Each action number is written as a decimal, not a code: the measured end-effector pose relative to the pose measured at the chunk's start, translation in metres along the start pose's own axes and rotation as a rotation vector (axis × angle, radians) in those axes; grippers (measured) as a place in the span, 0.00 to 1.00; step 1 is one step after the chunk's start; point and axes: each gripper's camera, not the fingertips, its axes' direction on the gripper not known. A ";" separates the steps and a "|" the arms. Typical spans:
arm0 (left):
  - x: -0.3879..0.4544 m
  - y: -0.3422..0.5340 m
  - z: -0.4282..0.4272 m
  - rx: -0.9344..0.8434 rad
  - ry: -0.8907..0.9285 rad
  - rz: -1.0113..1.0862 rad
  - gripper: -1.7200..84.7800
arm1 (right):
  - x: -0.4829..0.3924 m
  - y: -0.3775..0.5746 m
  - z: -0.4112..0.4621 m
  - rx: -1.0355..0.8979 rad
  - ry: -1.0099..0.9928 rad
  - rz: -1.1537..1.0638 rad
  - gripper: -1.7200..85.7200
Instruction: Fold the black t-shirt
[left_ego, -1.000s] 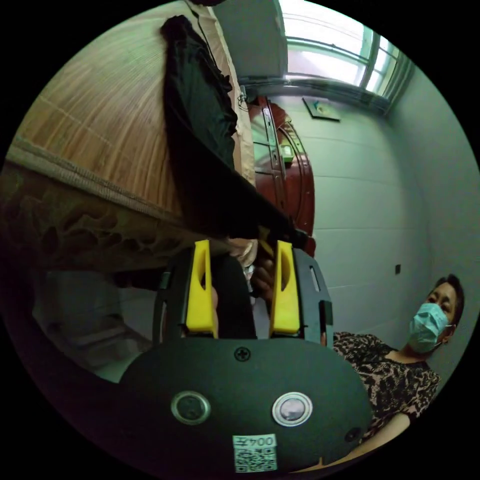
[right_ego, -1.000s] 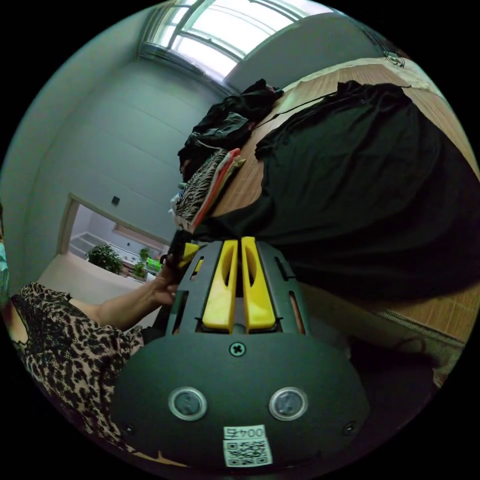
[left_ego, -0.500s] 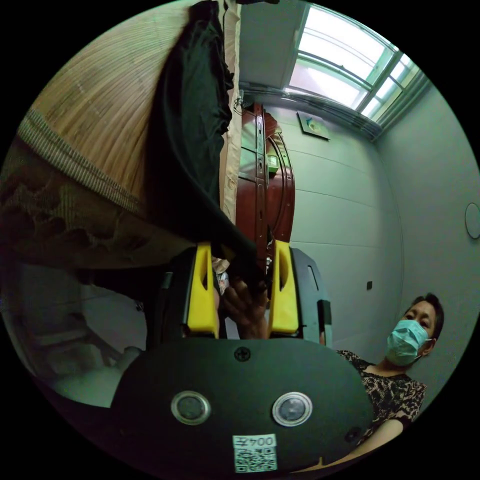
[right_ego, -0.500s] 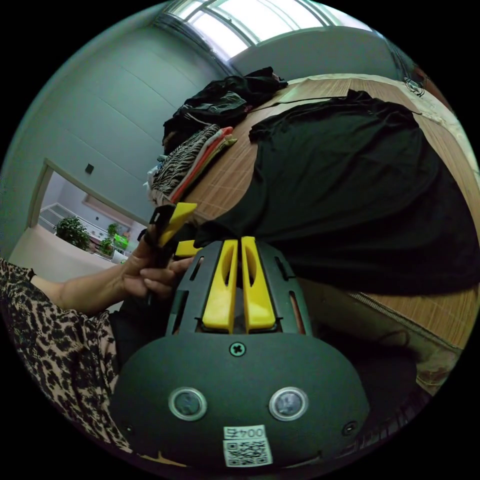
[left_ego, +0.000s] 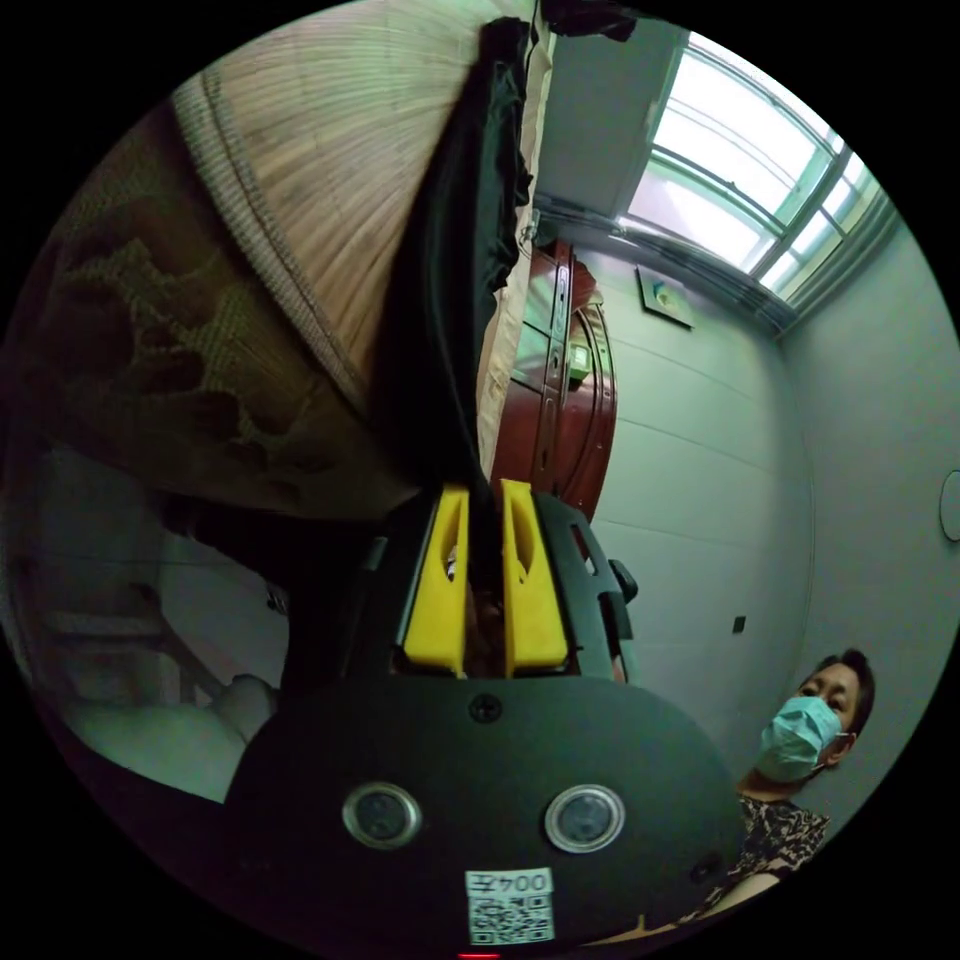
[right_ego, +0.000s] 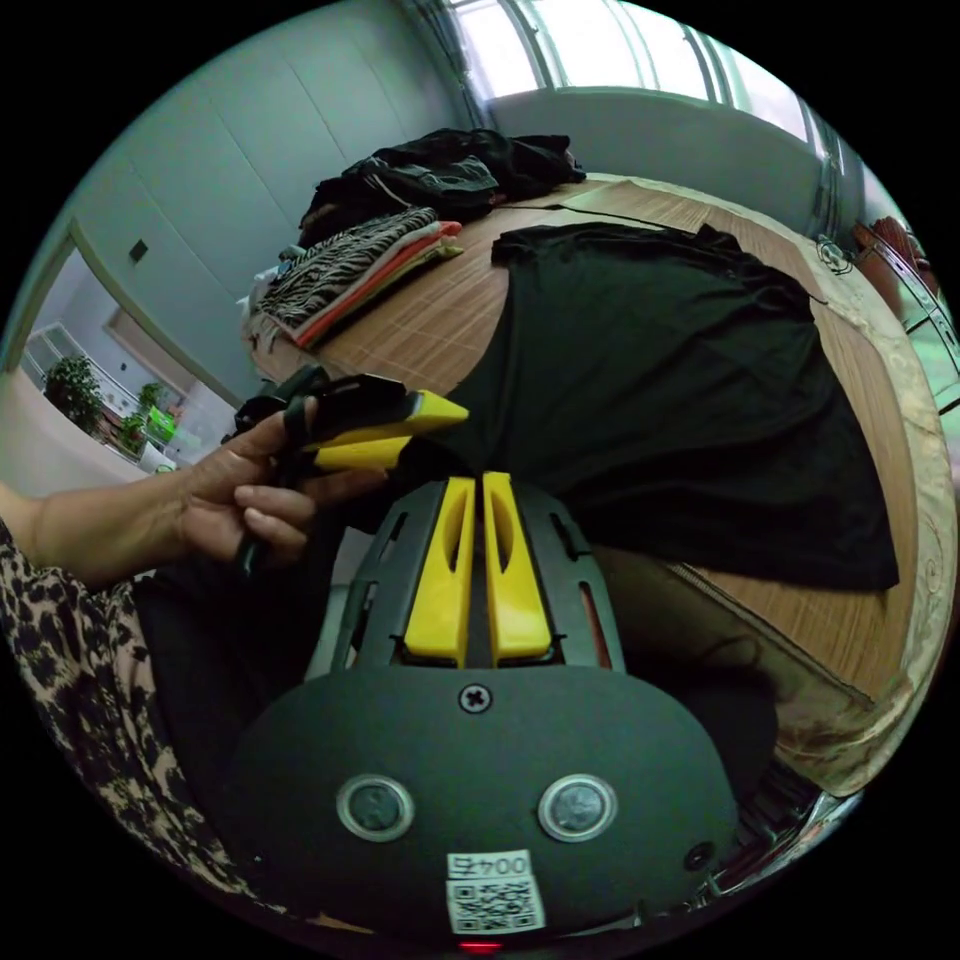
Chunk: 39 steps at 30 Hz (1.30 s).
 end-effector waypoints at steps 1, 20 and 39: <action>0.001 -0.001 0.004 -0.011 0.006 0.002 0.11 | 0.004 0.000 0.000 -0.003 0.003 0.005 0.02; 0.087 -0.056 -0.022 0.019 -0.194 0.097 0.06 | 0.298 0.101 -0.144 0.208 0.051 0.611 0.16; 0.176 -0.117 0.036 -0.004 -0.179 0.066 0.06 | 0.509 0.118 -0.182 0.209 -0.043 0.718 0.12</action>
